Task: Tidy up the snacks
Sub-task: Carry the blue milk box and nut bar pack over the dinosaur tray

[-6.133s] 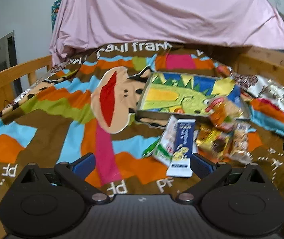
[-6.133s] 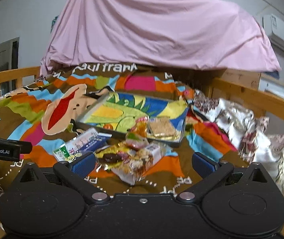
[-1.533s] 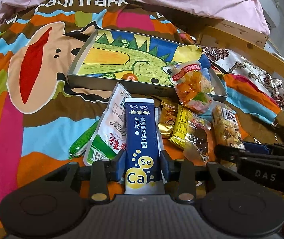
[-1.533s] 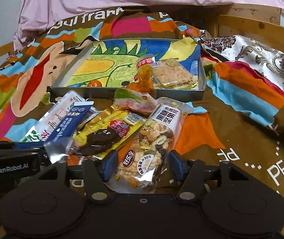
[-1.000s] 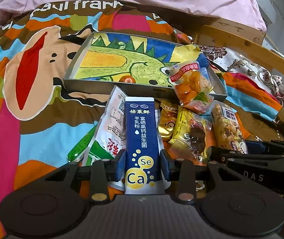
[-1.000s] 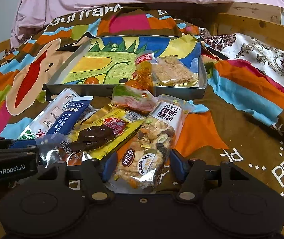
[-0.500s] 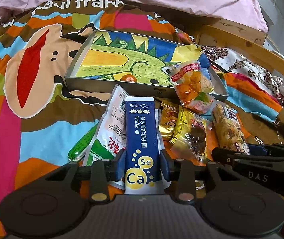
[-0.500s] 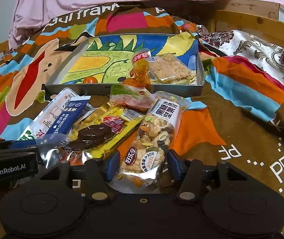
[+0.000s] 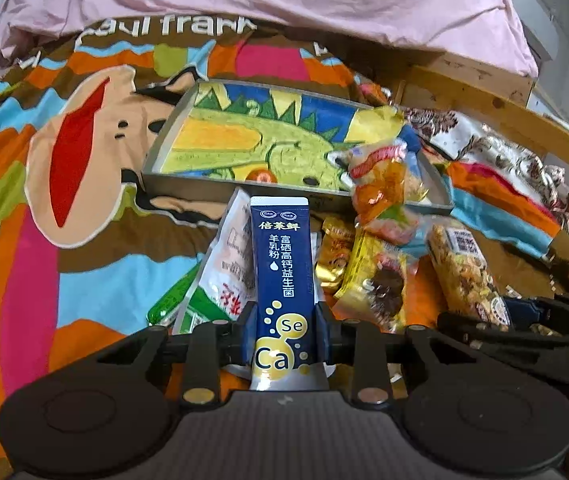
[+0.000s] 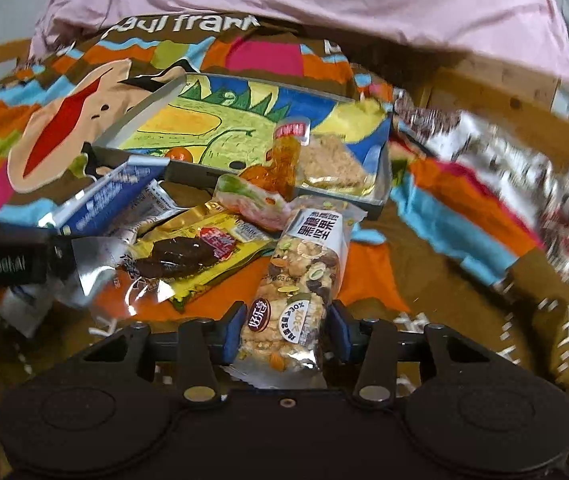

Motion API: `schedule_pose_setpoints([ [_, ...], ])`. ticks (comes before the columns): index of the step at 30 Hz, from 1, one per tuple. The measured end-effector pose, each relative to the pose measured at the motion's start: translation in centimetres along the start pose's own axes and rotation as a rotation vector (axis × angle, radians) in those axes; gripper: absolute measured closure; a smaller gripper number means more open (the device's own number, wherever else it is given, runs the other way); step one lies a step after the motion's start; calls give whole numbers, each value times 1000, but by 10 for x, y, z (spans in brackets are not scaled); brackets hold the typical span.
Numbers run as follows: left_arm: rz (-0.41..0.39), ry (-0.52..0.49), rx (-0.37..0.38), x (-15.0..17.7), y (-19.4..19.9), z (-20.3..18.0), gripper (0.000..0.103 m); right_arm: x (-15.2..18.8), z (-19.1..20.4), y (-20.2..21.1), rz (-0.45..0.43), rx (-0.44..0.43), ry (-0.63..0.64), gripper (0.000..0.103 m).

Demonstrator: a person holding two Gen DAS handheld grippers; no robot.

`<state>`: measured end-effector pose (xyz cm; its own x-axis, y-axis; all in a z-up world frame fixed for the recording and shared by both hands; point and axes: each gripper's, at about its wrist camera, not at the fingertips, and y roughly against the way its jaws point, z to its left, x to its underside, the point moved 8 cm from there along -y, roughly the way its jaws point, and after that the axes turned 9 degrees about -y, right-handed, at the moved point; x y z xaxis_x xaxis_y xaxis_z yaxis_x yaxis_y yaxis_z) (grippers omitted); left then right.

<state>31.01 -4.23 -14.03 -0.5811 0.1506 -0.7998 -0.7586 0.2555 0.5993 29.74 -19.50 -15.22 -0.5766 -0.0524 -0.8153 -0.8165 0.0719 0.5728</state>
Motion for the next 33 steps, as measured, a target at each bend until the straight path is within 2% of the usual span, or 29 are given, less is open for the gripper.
schedule_pose_setpoints([
  [9,-46,-5,-4,-8,15,-11,71,-1,1,10,-83,85,159,61],
  [16,-55,-8,0,-8,17,-14,71,1,5,9,-100,117,231,61],
  [28,-68,16,-12,-12,20,-6,71,-11,2,19,-187,144,239,61],
  [33,-88,37,-15,-23,21,-6,71,-20,0,28,-238,146,236,61],
])
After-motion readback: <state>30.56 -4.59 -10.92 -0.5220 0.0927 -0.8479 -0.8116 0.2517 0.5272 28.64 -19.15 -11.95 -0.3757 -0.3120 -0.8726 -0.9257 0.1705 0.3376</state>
